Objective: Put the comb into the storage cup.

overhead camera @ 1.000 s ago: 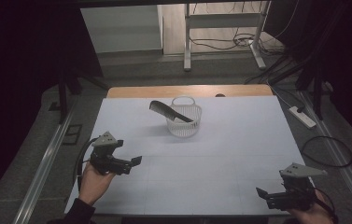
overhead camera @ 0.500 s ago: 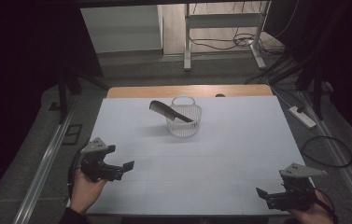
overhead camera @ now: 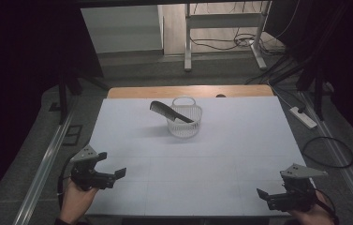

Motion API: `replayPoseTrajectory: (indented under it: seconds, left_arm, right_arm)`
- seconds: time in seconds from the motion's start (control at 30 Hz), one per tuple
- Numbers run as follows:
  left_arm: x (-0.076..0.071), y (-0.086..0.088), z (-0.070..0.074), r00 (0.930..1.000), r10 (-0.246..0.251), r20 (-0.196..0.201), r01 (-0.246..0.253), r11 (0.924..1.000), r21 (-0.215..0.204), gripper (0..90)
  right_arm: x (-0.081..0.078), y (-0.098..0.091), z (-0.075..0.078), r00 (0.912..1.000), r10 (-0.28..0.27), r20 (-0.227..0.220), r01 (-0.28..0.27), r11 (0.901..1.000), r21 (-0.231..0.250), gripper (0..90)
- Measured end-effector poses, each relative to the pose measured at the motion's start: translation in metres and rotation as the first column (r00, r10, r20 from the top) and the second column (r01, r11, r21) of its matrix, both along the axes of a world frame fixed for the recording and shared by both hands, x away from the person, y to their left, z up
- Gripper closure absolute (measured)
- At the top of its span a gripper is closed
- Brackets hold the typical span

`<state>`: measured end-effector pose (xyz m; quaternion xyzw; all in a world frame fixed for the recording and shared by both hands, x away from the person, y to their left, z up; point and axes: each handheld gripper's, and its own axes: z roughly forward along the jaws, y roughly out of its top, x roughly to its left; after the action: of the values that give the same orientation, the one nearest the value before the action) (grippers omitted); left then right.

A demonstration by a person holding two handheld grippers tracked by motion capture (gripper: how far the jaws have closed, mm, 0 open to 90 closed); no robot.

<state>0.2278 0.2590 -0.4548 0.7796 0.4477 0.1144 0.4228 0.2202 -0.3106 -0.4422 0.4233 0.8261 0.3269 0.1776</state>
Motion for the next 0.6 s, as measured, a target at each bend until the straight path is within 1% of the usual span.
replayPoseTrajectory:
  seconds: [0.6]
  left_arm:
    - [-0.024,0.01,-0.004,0.9996,0.024,-0.014,-0.024,0.9997,0.005,0.0]
  right_arm:
    - [0.0,0.0,0.0,1.0,-0.003,0.0,0.003,1.0,-0.004,0.0]
